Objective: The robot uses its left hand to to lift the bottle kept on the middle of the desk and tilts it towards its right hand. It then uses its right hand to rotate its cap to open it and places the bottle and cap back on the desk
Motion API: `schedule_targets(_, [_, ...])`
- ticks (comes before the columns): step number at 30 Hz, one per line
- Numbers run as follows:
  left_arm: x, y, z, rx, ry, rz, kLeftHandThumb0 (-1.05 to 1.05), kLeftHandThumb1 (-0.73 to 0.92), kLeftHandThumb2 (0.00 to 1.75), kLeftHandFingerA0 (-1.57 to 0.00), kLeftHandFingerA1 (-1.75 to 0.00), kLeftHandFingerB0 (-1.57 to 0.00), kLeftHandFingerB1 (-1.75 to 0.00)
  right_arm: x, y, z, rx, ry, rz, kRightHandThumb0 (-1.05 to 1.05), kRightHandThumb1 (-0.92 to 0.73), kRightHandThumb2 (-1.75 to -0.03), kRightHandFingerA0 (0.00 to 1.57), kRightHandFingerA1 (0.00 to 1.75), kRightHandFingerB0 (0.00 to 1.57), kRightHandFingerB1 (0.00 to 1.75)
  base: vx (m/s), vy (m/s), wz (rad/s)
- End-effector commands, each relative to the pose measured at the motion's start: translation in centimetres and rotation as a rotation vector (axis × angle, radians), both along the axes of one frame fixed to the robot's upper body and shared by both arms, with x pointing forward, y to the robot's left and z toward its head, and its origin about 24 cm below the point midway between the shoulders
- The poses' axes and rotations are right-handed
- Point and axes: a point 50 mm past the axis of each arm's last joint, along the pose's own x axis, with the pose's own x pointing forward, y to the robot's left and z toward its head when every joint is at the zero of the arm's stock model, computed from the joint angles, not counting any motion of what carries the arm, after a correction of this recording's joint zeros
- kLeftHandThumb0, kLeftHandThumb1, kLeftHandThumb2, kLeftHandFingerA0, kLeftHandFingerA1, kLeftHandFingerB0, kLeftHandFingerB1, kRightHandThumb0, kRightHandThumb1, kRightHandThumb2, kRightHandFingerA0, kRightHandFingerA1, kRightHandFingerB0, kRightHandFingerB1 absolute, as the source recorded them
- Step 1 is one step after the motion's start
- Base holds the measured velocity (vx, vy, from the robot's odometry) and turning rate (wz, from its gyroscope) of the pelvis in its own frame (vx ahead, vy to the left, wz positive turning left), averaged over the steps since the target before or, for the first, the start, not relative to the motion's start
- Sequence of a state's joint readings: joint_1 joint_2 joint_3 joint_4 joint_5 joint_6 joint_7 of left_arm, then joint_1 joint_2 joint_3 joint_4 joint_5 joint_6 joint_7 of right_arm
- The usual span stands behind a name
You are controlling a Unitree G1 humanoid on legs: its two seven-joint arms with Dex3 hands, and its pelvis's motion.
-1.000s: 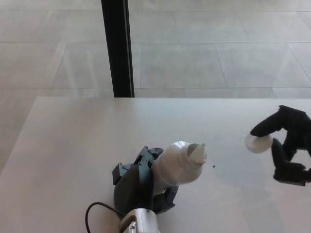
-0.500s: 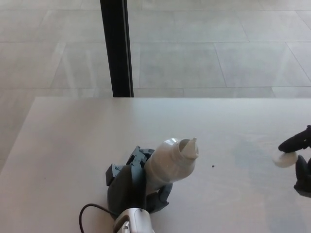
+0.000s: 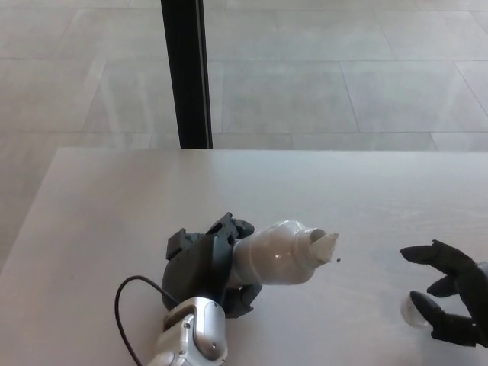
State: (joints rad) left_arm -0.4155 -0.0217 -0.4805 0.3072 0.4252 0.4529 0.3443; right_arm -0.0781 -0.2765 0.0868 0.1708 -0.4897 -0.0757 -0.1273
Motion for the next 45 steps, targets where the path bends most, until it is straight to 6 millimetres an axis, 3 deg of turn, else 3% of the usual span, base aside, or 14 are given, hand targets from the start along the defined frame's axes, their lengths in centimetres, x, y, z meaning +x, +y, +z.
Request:
schedule_targets(1, [3.4, 4.2, 4.2, 0.534, 0.733, -0.208, -0.20, 0.76, 0.61, -0.75, -1.51, -0.60, -0.69, -1.4, -2.2, -5.1, -0.425, 0.396, 0.036, -0.40, -0.69, -0.61, 0.28, 0.72, 0.48, 0.38, 0.00, 0.000, 0.00])
schedule_targets(5, [4.3, 5.4, 6.0, 0.679, 0.745, -0.232, -0.38, 0.77, 0.67, -0.78, -1.57, -0.69, -1.04, -1.5, -2.4, -5.0, -0.416, 0.396, 0.037, -0.37, -0.68, -0.61, 0.30, 0.73, 0.52, 0.40, 0.00, 0.000, 0.00])
schedule_targets(8, [4.7, 6.2, 7.6, 0.752, 0.754, -0.229, -0.52, 0.91, 0.67, -0.74, -0.71, -0.67, -0.55, -1.6, -2.5, -4.9, -0.412, 0.379, 0.046, -0.35, -0.67, -0.60, 0.34, 0.69, 0.56, 0.40, 0.00, 0.000, 0.00])
schedule_targets(13, [4.3, 6.1, 7.3, 0.803, 0.820, -0.235, -0.54, 0.81, 0.68, -0.85, -1.27, -0.65, -0.87, -1.5, -2.2, -4.8, -0.396, 0.351, 0.051, -0.34, -0.67, -0.60, 0.36, 0.69, 0.56, 0.40, 0.00, 0.000, 0.00])
schedule_targets(22, [3.6, 4.7, 7.2, 1.120, 0.924, -0.347, -0.73, 0.78, 0.64, -0.70, -0.63, -0.63, -0.50, -1.7, -2.3, -4.6, -0.351, 0.269, 0.044, -0.27, -0.68, -0.61, 0.39, 0.64, 0.58, 0.40, 0.00, 0.000, 0.00])
schedule_targets(28, [2.8, 2.7, 6.4, 1.671, 0.906, -0.406, -0.85, 0.74, 0.63, -0.95, -0.92, -0.68, -0.46, -1.6, -2.6, -4.1, -0.303, 0.234, 0.029, -0.24, -0.66, -0.60, 0.45, 0.70, 0.62, 0.41, 0.00, 0.000, 0.00])
schedule_targets(30, [2.1, 2.7, 5.9, 1.806, 0.840, -0.381, -0.61, 0.61, 0.59, -0.88, -1.37, -0.64, -0.51, -1.6, -2.8, -3.9, -0.275, 0.220, 0.020, -0.25, -0.67, -0.60, 0.46, 0.74, 0.63, 0.42, 0.00, 0.000, 0.00])
schedule_targets(34, [1.6, 1.7, 5.5, 1.870, 0.910, -0.434, -0.60, 0.64, 0.59, -0.77, -1.17, -0.55, -0.54, -1.6, -3.1, -3.8, -0.260, 0.212, -0.003, -0.24, -0.66, -0.61, 0.45, 0.70, 0.62, 0.43, 0.00, 0.000, 0.00])
schedule_targets(35, [1.8, 1.6, 5.5, 1.758, 0.957, -0.453, -0.77, 0.68, 0.62, -0.70, -1.27, -0.36, -0.56, -1.6, -3.2, -3.7, -0.250, 0.202, -0.012, -0.25, -0.66, -0.60, 0.46, 0.70, 0.64, 0.43, 0.00, 0.000, 0.00])
schedule_targets(36, [1.5, 1.5, 6.1, 1.468, 0.970, -0.507, -0.89, 0.74, 0.63, -0.45, -0.72, -0.45, -0.51, -1.6, -3.3, -3.7, -0.243, 0.194, -0.026, -0.25, -0.66, -0.61, 0.46, 0.72, 0.64, 0.43, 0.00, 0.000, 0.00])
schedule_targets(38, [1.5, 1.7, 6.3, 1.292, 0.942, -0.537, -0.96, 0.55, 0.72, -0.32, -0.61, -0.42, -0.49, -1.7, -3.4, -3.6, -0.240, 0.184, -0.032, -0.22, -0.65, -0.62, 0.47, 0.77, 0.65, 0.45, 0.00, 0.000, 0.00])
schedule_targets(39, [1.4, 2.0, 6.6, 1.069, 0.895, -0.529, -0.91, 0.61, 0.59, -0.05, -0.58, -0.04, -0.46, -1.7, -3.5, -3.6, -0.233, 0.175, -0.037, -0.22, -0.64, -0.62, 0.47, 0.77, 0.64, 0.45, 0.00, 0.000, 0.00])
schedule_targets(40, [1.4, 2.3, 7.1, 0.858, 0.900, -0.504, -0.95, 0.54, 0.97, -0.02, -0.15, 0.00, -0.07, -1.8, -3.5, -3.6, -0.228, 0.164, -0.039, -0.22, -0.63, -0.62, 0.48, 0.77, 0.65, 0.45, 0.00, 0.000, 0.00])
schedule_targets(45, [1.6, 2.3, 7.8, 0.781, 0.787, -0.520, -1.05, 0.59, 1.03, 0.00, -0.08, 0.00, 0.00, -2.0, -3.6, -3.9, -0.225, 0.161, -0.056, -0.21, -0.64, -0.63, 0.48, 0.85, 0.66, 0.46, 0.00, 0.000, 0.00])
